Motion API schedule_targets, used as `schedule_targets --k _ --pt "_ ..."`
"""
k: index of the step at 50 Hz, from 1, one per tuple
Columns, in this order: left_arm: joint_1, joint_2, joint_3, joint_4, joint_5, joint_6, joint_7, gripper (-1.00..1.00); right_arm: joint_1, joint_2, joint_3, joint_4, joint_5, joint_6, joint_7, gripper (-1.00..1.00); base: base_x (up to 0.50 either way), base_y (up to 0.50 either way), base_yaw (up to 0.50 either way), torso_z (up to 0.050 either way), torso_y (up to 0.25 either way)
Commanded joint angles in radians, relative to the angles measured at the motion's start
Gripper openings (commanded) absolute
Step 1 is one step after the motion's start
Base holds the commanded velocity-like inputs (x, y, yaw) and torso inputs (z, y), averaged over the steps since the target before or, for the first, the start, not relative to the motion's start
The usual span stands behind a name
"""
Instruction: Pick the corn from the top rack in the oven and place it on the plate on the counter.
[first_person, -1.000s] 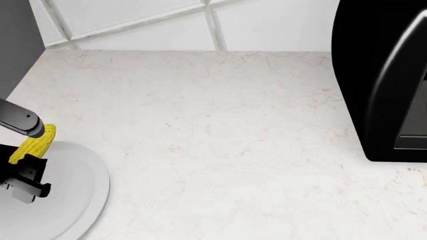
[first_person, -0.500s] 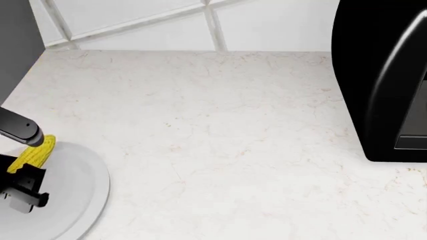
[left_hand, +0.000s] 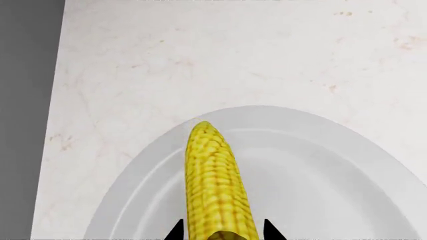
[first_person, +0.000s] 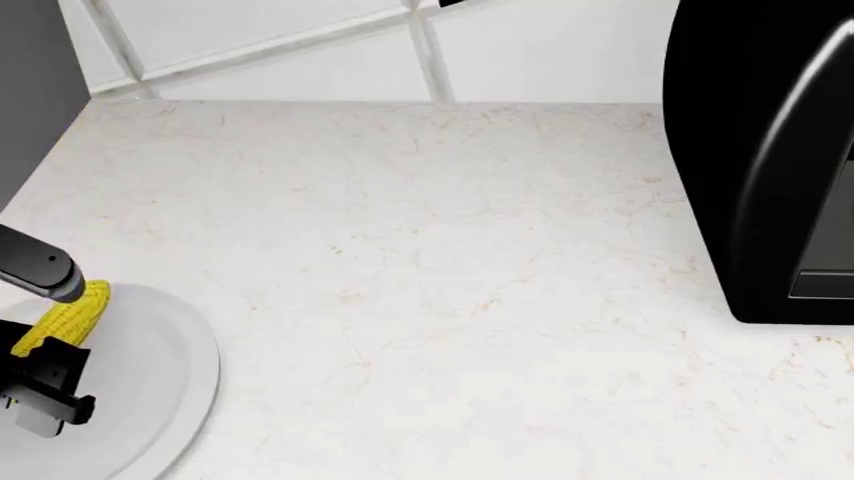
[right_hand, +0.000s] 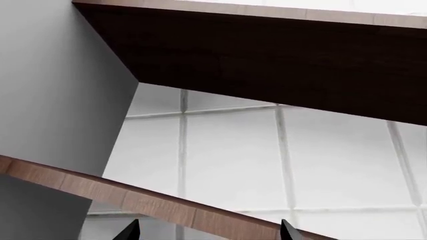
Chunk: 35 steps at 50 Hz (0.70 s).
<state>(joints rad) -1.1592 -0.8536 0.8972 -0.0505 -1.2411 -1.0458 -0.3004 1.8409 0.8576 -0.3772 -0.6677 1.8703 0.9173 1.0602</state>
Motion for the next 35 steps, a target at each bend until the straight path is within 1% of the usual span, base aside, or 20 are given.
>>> schedule_targets --k 1,10,19,27,33,34,35 --pt "-0.001 -0.011 -0.013 0.016 -0.023 -0.006 -0.024 -1.00 -0.004 0.004 0.003 -0.003 0.003 -0.005 0.000 1.00 0.00 0.00 0.00 0.000 0.000" --pt "0.046 -0.038 -0.038 0.057 -0.065 0.018 -0.062 -1.00 -0.001 -0.005 0.000 -0.001 -0.001 -0.009 -0.002 1.00 0.00 0.00 0.00 0.000 0.000" --pt "0.042 -0.036 -0.042 0.061 -0.073 0.016 -0.070 -1.00 0.013 -0.003 -0.001 -0.004 0.018 -0.012 0.013 1.00 0.00 0.00 0.00 0.000 0.000" --pt "0.041 -0.052 -0.047 0.075 -0.091 0.004 -0.079 -1.00 0.005 -0.005 -0.001 -0.009 0.015 -0.018 0.013 1.00 0.00 0.00 0.00 0.000 0.001" --pt "0.036 -0.042 -0.043 0.063 -0.086 0.001 -0.076 -1.00 0.011 -0.002 -0.003 -0.009 0.023 -0.017 0.019 1.00 0.00 0.00 0.00 0.000 0.000" --pt "0.035 -0.040 -0.042 0.062 -0.087 -0.001 -0.078 1.00 0.010 -0.001 -0.003 -0.009 0.023 -0.017 0.017 1.00 0.00 0.00 0.00 0.000 0.000" --pt "0.033 -0.038 -0.040 0.061 -0.084 -0.001 -0.073 1.00 0.008 -0.001 -0.002 -0.009 0.022 -0.018 0.018 1.00 0.00 0.00 0.00 0.000 0.000"
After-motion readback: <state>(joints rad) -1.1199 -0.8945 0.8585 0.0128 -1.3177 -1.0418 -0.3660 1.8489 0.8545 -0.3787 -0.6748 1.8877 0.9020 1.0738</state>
